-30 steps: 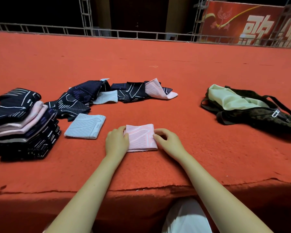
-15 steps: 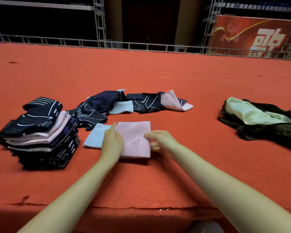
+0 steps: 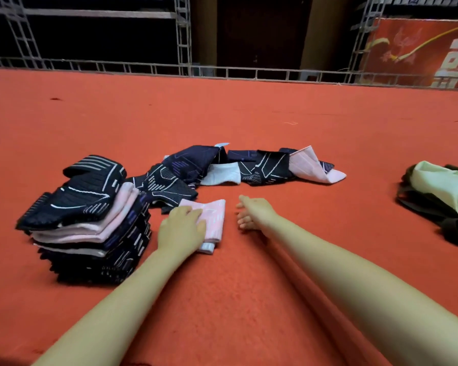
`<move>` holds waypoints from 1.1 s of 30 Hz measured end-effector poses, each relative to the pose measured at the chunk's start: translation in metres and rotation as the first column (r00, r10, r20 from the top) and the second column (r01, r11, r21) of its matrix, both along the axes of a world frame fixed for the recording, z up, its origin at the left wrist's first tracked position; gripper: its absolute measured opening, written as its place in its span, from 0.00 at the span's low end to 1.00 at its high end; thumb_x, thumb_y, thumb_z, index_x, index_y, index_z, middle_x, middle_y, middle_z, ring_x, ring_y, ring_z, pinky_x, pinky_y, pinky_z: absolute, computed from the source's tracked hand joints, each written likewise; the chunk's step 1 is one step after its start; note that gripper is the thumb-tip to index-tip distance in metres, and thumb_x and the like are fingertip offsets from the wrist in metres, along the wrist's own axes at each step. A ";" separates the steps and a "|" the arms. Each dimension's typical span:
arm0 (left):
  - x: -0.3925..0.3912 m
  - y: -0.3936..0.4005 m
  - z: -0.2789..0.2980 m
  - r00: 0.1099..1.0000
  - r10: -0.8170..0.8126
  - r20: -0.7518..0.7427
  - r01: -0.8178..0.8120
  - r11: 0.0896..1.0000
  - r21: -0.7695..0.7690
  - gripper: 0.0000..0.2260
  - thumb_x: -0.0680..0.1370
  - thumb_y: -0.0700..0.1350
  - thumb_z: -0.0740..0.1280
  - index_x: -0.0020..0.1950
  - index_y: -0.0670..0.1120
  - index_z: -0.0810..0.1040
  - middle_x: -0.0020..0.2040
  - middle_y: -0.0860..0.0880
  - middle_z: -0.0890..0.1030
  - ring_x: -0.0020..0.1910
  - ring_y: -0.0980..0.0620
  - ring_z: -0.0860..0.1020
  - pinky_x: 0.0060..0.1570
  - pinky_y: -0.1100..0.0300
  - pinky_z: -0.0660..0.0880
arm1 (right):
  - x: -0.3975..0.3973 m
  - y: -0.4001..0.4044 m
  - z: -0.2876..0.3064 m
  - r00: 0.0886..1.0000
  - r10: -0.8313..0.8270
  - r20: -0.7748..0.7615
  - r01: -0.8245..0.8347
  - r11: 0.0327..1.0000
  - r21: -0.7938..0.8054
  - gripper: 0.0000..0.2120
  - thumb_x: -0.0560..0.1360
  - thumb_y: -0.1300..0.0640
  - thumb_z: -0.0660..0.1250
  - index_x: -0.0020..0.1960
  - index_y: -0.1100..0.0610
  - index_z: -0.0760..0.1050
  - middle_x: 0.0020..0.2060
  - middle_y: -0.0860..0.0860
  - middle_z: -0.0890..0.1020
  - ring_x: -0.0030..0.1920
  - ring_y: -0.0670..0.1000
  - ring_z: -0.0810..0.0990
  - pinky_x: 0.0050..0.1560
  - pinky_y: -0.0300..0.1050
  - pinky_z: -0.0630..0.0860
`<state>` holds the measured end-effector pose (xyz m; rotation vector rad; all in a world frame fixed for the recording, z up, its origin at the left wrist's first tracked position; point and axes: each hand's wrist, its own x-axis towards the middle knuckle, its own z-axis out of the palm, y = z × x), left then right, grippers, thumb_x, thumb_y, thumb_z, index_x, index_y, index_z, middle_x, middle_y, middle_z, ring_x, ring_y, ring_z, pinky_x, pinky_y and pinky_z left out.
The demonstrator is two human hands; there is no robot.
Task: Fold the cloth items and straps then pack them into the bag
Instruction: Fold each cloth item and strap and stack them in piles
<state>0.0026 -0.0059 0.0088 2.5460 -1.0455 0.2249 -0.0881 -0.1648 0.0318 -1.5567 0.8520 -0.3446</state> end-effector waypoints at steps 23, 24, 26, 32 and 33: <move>-0.008 -0.004 -0.013 0.990 0.114 -0.080 -0.130 0.963 -0.237 0.13 0.75 0.54 0.65 0.58 0.57 0.80 0.58 0.57 0.76 0.63 0.52 0.68 0.53 0.55 0.69 | -0.002 -0.130 -0.006 0.927 -0.270 0.260 0.369 0.778 -0.509 0.08 0.77 0.58 0.63 0.43 0.59 0.78 0.38 0.50 0.79 0.40 0.45 0.72 0.40 0.43 0.69; -0.008 -0.003 -0.013 0.991 0.109 -0.074 -0.123 0.966 -0.228 0.13 0.75 0.55 0.65 0.58 0.56 0.80 0.58 0.56 0.76 0.63 0.52 0.68 0.54 0.55 0.69 | -0.008 -0.119 0.006 0.920 -0.249 0.302 0.375 0.782 -0.498 0.08 0.78 0.58 0.62 0.42 0.57 0.77 0.37 0.48 0.78 0.38 0.42 0.71 0.37 0.37 0.68; -0.008 0.000 -0.013 0.994 0.092 -0.059 -0.102 0.974 -0.201 0.16 0.74 0.56 0.62 0.57 0.55 0.81 0.58 0.54 0.78 0.62 0.50 0.70 0.56 0.54 0.68 | -0.023 -0.099 0.036 0.897 -0.229 0.378 0.403 0.777 -0.485 0.09 0.79 0.59 0.60 0.41 0.56 0.73 0.35 0.45 0.76 0.35 0.40 0.69 0.33 0.30 0.65; -0.024 0.000 -0.010 0.989 0.144 0.022 -0.130 0.943 -0.306 0.21 0.70 0.49 0.61 0.62 0.44 0.77 0.58 0.43 0.78 0.60 0.41 0.72 0.63 0.46 0.65 | -0.088 -0.065 0.116 0.864 -0.170 0.474 0.359 0.868 -0.343 0.10 0.78 0.56 0.61 0.40 0.55 0.74 0.37 0.49 0.79 0.40 0.48 0.75 0.41 0.41 0.72; -0.034 -0.002 -0.007 0.988 0.151 -0.017 -0.145 0.910 -0.389 0.20 0.72 0.46 0.64 0.64 0.43 0.75 0.60 0.42 0.76 0.62 0.41 0.71 0.64 0.47 0.65 | -0.101 -0.059 0.122 0.869 -0.138 0.476 0.324 0.885 -0.334 0.09 0.78 0.56 0.62 0.40 0.54 0.75 0.37 0.48 0.79 0.40 0.47 0.76 0.43 0.43 0.73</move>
